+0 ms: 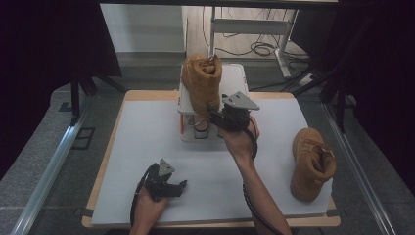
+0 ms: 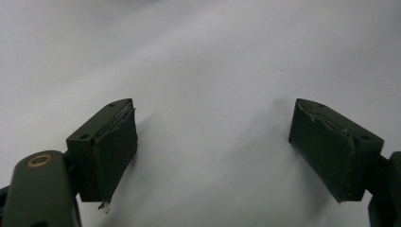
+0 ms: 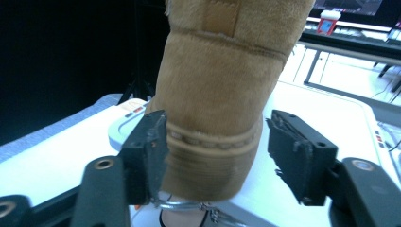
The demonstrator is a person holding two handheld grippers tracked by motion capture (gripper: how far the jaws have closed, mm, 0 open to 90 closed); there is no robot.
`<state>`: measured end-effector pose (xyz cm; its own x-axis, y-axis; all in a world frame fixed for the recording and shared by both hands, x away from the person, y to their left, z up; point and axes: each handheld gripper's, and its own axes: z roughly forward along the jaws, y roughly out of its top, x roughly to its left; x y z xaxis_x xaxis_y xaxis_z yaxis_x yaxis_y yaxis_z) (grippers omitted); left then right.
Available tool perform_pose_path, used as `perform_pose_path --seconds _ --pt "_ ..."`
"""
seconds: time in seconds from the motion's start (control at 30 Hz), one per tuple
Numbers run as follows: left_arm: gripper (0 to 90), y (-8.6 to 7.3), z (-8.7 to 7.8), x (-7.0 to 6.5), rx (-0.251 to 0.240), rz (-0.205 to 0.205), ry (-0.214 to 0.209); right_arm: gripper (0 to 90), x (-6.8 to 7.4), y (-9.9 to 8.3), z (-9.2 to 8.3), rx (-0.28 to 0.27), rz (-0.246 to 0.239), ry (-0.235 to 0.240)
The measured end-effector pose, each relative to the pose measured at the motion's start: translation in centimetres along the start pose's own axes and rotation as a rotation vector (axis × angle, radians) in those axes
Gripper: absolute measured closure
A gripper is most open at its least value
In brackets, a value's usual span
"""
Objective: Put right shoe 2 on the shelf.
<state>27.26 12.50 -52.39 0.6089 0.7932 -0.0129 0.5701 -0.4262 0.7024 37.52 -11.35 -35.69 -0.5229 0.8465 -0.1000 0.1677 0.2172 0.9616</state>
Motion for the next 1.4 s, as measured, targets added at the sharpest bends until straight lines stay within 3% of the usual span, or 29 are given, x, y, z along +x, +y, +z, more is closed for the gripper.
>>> perform_pose_path --seconds 0.23,0.5,1.4 --pt "16.2 0.0 0.0 0.0 -0.003 -0.002 0.001 65.8 0.1 -1.2 -0.8 0.016 -0.016 0.042" --pt "16.2 0.0 0.0 0.0 -0.001 0.002 0.002 89.1 0.2 -2.8 -0.2 0.061 -0.033 0.081" --pt "16.2 0.0 0.0 0.0 0.0 0.003 0.002 89.8 1.5 -2.4 1.6 0.065 -0.071 0.108"
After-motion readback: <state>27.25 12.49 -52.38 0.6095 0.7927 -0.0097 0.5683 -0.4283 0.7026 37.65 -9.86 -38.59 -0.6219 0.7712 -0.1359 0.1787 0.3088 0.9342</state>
